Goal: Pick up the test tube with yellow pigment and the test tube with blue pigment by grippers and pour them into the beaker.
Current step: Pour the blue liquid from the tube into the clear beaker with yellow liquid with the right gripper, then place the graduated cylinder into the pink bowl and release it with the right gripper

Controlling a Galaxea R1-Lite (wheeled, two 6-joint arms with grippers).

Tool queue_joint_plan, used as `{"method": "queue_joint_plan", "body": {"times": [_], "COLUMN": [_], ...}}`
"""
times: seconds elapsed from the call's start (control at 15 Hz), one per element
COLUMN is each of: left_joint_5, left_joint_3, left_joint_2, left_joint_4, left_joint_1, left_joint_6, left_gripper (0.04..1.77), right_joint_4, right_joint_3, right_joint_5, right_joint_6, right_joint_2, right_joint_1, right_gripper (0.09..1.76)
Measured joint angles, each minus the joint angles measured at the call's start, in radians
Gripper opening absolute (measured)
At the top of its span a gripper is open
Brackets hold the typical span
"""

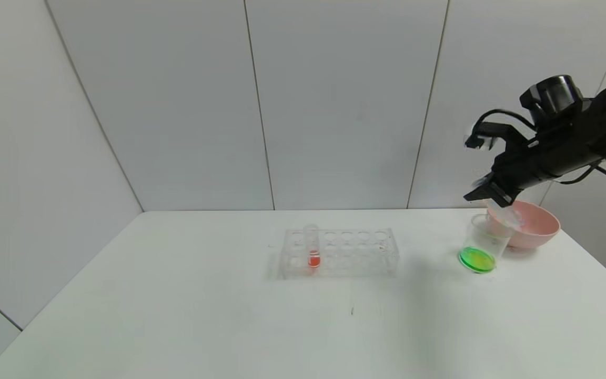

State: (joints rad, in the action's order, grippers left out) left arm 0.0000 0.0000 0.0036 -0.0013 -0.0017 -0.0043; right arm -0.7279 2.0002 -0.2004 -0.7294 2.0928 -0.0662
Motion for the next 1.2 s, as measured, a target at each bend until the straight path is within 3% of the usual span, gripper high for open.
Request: {"method": "queue_joint_plan", "body": {"times": [0.2, 0.4, 0.6, 0.93, 1.2], "left_joint_5": [0.000, 0.000, 0.000, 0.000, 0.000], "left_joint_3": [0.000, 0.000, 0.000, 0.000, 0.000], "left_joint_2": [0.000, 0.000, 0.000, 0.000, 0.000], "left_joint_4": [0.000, 0.000, 0.000, 0.000, 0.000], "left_joint_1": [0.000, 0.000, 0.000, 0.000, 0.000], "left_joint_6": [0.000, 0.000, 0.000, 0.000, 0.000], "left_gripper": [1.76, 1.76, 1.76, 1.76, 1.76], "right_joint_4": [0.106, 0.396, 0.790, 1.381, 1.527], "right_joint_3": [-0.043, -0.227, -0.488, -0.924, -1.219], "right_joint_5": [-0.086, -0.077, 0.010, 0.062, 0.073], "right_joint_6": [0.395, 0.608, 0.684, 0.730, 0.739], "right_joint_2": [-0.052, -0.136, -0.225, -0.342, -0.483], "right_joint_1": [-0.052, -0.107, -0.130, -0.111, -0.093], "right_gripper": [0.55, 0.55, 0.55, 0.55, 0.55]}}
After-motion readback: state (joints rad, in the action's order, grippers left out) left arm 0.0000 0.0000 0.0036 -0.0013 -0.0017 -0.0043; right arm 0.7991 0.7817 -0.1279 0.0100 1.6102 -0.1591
